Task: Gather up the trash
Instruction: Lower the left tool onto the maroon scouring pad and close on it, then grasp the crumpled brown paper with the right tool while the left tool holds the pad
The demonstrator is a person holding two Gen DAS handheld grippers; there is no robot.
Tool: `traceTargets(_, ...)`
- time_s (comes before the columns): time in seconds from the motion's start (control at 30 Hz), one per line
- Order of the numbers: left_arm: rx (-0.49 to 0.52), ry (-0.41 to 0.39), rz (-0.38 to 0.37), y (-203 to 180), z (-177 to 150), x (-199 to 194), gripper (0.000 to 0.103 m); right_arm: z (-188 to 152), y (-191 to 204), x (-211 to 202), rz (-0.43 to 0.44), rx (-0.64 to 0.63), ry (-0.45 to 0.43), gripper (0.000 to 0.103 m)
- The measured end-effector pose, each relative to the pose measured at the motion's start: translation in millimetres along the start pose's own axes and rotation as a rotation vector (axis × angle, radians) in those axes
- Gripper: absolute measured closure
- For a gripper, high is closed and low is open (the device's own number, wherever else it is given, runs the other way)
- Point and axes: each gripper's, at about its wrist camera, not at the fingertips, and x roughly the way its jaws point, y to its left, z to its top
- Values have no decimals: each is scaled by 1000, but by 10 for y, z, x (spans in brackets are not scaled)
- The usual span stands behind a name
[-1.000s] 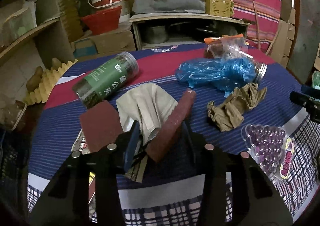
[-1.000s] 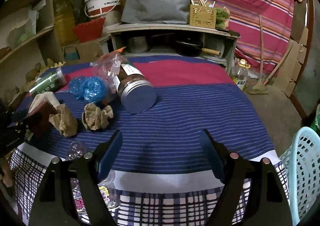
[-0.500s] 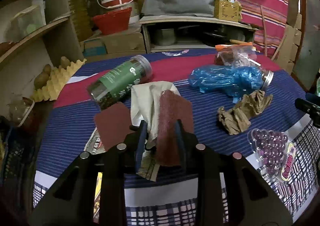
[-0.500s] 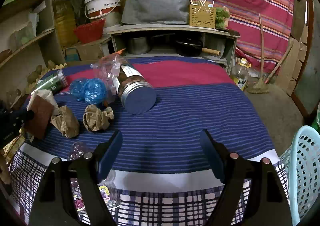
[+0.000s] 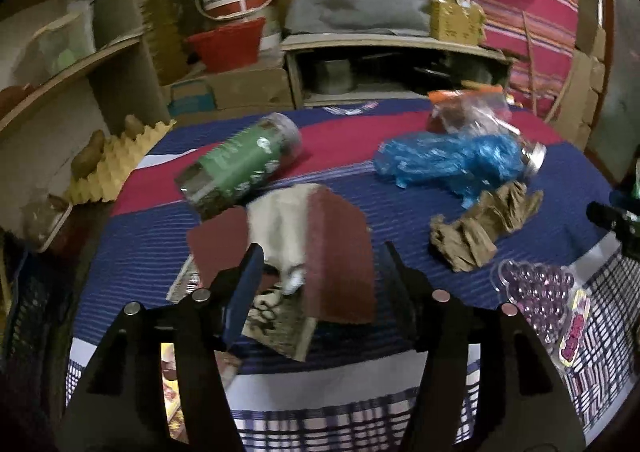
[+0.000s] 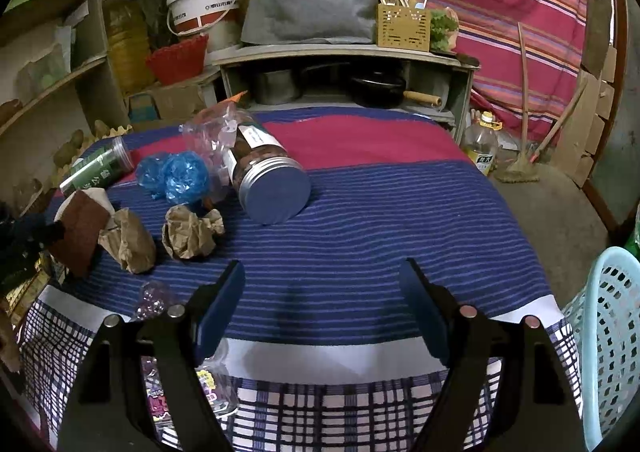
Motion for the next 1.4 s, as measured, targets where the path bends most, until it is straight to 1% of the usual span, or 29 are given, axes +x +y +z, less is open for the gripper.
traceTargets(0.13, 23, 27, -26, -112, -33, 64, 45, -7, -27, -5, -1, 3, -4, 25)
traceTargets(0.2, 35, 35, -29, -139, -46, 76, 49, -6, -33, -4, 0, 6, -4, 25)
traceTargets(0.27, 25, 47, -47, -135, -45, 92, 58, 0, -40, -1, 0, 8, -3, 25)
traceTargets(0.37, -9, 59, -94, -110, -34, 100, 62, 2, -49, 1, 1, 11, -3, 25)
traceTargets(0.53, 10, 73, -85, -173, -61, 177, 62, -2, -49, -6, 2, 10, -3, 25)
traceTargets(0.6, 22, 78, -89, -196, -77, 189, 65, -1, -53, -3, 3, 10, -3, 25)
traceTargets(0.63, 31, 78, -86, -211, -81, 190, 70, -2, -53, -2, 1, 11, -3, 25)
traceTargets(0.67, 35, 79, -84, -213, -81, 190, 80, -3, -52, -2, 0, 12, -4, 25)
traceTargets(0.7, 33, 80, -84, -209, -76, 198, 86, -5, -53, -3, 1, 13, -4, 25)
traceTargets(0.73, 24, 81, -88, -194, -68, 197, 88, -4, -57, -3, 3, 14, -3, 25)
traceTargets(0.83, -13, 61, -116, -125, -18, 129, 91, -1, -67, -8, 2, 14, -4, 25)
traceTargets(0.93, -40, 42, -137, -92, 27, 40, 91, 4, -77, -9, 4, 15, -4, 25)
traceTargets(1.1, -47, 19, -154, -97, 73, -84, 91, 11, -75, -19, 4, 12, -3, 25)
traceTargets(1.27, -48, -25, -141, -58, 139, -231, 91, 10, -65, -16, 5, 12, -2, 25)
traceTargets(1.37, -58, -50, -108, 30, 188, -310, 91, 10, -41, -12, 8, 12, 0, 25)
traceTargets(1.4, -60, -57, -86, 67, 198, -327, 91, 8, -25, -10, 11, 11, 1, 25)
